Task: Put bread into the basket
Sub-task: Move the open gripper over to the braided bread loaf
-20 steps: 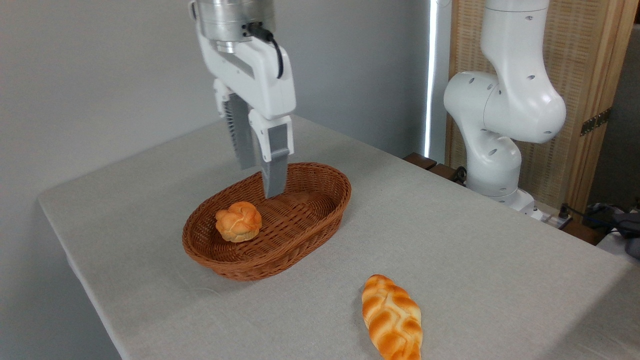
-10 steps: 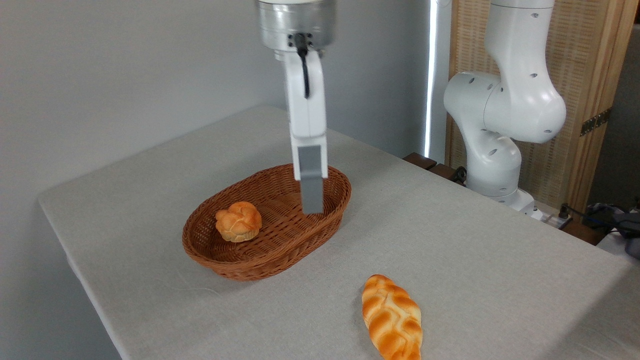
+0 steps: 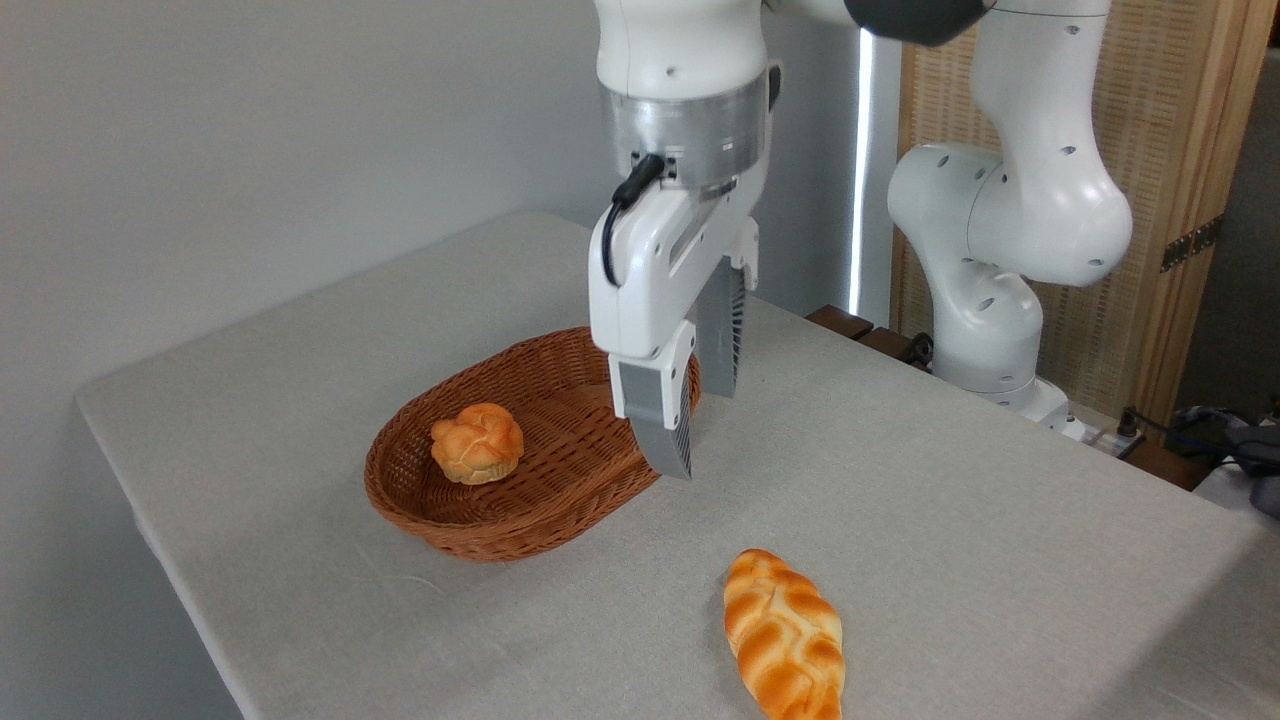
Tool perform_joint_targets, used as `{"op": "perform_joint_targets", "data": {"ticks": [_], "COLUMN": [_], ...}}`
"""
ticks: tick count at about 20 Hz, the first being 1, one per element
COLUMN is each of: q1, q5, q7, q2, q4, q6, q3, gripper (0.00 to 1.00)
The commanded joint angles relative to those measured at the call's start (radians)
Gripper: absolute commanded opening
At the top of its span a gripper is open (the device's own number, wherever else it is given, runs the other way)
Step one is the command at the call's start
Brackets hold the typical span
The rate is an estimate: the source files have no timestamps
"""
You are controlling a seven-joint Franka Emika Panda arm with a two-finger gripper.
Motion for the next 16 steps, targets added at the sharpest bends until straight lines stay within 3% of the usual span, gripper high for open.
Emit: {"op": "perform_joint_targets", "data": {"ticks": [1, 2, 5, 16], "q1": [-0.005, -0.005, -0.008, -0.006], "q5": [0.017, 0.028, 0.147, 0.226], "q7": [0.192, 0.219, 0.377, 0.592], "q2": [-0.018, -0.017, -0.018, -0.015], "q4": [-0.046, -0.053, -0.113, -0.146], "q6": [0.01, 0.026, 0.13, 0.164], "q3": [0.006, 0.005, 0.003, 0.012], "gripper": [1.0, 1.0, 1.0, 1.0]}}
